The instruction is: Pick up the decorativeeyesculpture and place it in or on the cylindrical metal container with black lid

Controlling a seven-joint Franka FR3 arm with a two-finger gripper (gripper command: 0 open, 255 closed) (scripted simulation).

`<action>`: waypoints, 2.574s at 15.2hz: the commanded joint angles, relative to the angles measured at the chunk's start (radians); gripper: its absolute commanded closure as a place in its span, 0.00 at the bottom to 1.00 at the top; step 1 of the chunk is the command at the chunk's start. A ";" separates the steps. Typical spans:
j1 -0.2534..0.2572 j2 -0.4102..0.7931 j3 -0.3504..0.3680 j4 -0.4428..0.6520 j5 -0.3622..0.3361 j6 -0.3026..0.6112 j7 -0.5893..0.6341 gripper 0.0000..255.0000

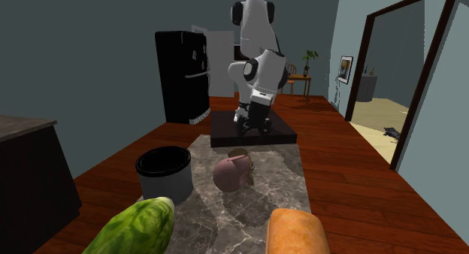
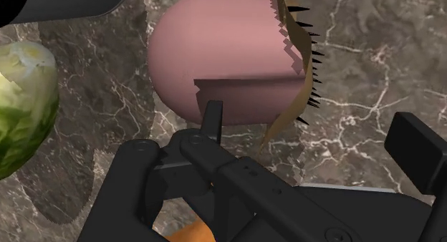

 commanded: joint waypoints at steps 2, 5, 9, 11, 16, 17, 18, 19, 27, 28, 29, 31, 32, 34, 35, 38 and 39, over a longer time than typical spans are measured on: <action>0.001 0.047 -0.010 0.011 -0.026 0.035 0.016 0.00; -0.001 0.084 -0.019 0.017 -0.043 0.066 0.027 0.00; -0.002 0.103 -0.025 0.020 -0.051 0.083 0.033 0.00; -0.002 0.103 -0.025 0.020 -0.051 0.083 0.033 0.00; -0.002 0.103 -0.025 0.020 -0.051 0.082 0.033 1.00; -0.002 0.103 -0.025 0.020 -0.051 0.082 0.033 1.00; -0.002 0.103 -0.025 0.020 -0.051 0.082 0.033 1.00; -0.002 0.103 -0.025 0.020 -0.051 0.083 0.033 1.00; -0.007 0.068 -0.016 0.019 -0.032 0.051 0.012 1.00; -0.008 0.057 -0.014 0.018 -0.026 0.041 0.005 1.00; -0.009 0.046 -0.011 0.018 -0.020 0.030 -0.002 1.00; -0.011 0.024 -0.006 0.019 -0.008 0.009 -0.015 1.00; -0.012 0.014 -0.004 0.020 -0.002 -0.002 -0.022 1.00; -0.013 -0.007 0.000 0.022 0.010 -0.024 -0.035 1.00; -0.014 -0.018 0.001 0.024 0.016 -0.035 -0.042 1.00; -0.015 -0.047 0.006 0.029 0.032 -0.069 -0.061 1.00; -0.015 -0.057 0.008 0.032 0.038 -0.080 -0.067 1.00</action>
